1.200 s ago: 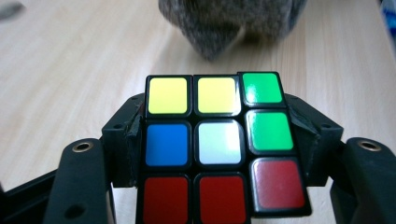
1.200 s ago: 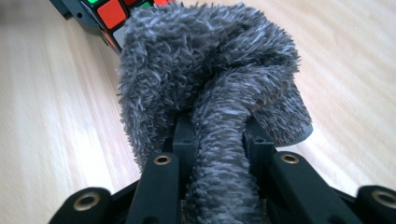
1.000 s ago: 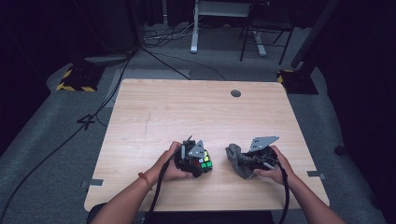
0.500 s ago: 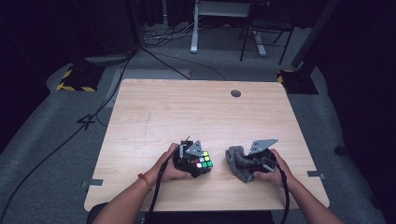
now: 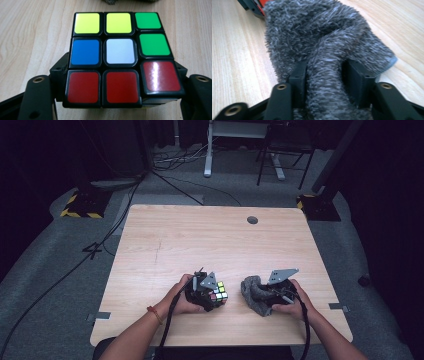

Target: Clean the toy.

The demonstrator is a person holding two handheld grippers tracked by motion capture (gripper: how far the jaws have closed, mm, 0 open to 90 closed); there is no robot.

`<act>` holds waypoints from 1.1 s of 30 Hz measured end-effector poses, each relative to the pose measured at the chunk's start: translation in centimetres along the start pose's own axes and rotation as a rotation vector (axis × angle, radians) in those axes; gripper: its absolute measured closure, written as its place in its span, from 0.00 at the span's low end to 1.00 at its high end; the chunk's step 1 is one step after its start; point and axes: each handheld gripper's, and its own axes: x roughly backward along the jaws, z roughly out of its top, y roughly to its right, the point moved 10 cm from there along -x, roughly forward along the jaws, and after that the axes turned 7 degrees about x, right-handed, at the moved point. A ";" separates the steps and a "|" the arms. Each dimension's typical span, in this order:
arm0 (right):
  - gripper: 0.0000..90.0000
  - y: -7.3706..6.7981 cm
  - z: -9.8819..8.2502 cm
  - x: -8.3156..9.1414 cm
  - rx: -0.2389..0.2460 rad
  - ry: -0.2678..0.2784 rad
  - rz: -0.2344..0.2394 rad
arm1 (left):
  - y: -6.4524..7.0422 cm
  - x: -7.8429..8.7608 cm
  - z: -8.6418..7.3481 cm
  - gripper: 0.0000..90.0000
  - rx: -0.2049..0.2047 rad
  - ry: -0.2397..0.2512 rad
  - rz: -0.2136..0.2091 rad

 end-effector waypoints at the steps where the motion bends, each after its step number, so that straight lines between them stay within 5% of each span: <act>1: 0.54 0.1 0.1 0.1 -0.005 0.008 0.001 | -0.1 0.1 0.1 0.32 -0.008 0.007 0.006; 13: 0.31 0.2 1.0 1.3 0.030 0.027 -0.063 | 0.0 1.7 0.0 0.18 0.004 0.018 0.046; 21: 0.28 -0.2 2.0 2.7 0.073 0.041 -0.085 | 0.4 3.0 0.0 0.18 -0.028 0.014 0.089; 33: 0.27 -0.4 1.3 4.3 0.135 -0.027 -0.127 | -0.7 6.1 -2.8 0.18 -0.004 -0.016 0.197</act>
